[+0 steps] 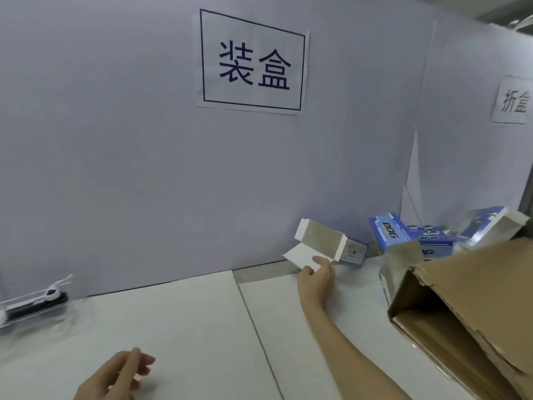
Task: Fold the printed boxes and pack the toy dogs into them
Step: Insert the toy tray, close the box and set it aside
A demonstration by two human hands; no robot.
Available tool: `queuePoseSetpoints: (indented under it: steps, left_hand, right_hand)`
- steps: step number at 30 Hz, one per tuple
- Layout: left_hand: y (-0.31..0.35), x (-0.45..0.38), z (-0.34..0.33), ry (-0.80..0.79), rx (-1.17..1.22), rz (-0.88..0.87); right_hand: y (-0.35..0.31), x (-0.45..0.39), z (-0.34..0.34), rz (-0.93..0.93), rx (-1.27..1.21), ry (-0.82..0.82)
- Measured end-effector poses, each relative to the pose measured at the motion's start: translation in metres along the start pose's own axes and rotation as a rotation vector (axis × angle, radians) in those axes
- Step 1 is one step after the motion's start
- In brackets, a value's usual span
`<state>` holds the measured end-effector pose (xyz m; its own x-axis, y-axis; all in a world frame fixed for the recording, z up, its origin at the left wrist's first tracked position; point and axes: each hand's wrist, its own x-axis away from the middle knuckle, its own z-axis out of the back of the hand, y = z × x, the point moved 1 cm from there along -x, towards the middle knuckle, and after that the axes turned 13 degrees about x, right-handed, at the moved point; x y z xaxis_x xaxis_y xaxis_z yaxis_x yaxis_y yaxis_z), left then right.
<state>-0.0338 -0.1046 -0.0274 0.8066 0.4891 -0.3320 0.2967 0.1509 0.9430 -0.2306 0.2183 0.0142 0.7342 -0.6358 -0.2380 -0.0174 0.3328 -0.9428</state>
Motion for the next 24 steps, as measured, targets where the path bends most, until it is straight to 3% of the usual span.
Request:
queuePoseSetpoints:
  steps: [4,9,13,19,21,24]
  left_hand:
    - [0.02,0.014,-0.007,0.018,-0.01,-0.047]
    - [0.032,0.027,-0.005,-0.103,-0.151,-0.137]
    - [0.043,0.028,-0.002,-0.185,-0.088,-0.213]
    - [0.065,0.034,-0.013,-0.173,0.057,-0.326]
    - [0.069,0.035,-0.015,-0.129,0.13,-0.308]
    - [0.078,0.034,-0.012,-0.017,0.33,-0.245]
  right_hand:
    - [-0.033,0.085,0.015,0.244,-0.144,-0.165]
    - [-0.075,0.16,0.054,0.434,-0.384,-0.268]
    - [-0.096,0.182,0.078,0.37,-0.572,-0.418]
    - [-0.092,0.191,0.091,0.293,-0.788,-0.664]
    - [-0.091,0.187,0.095,0.369,-0.793,-0.691]
    - [-0.091,0.183,0.094,0.522,-0.543,-0.548]
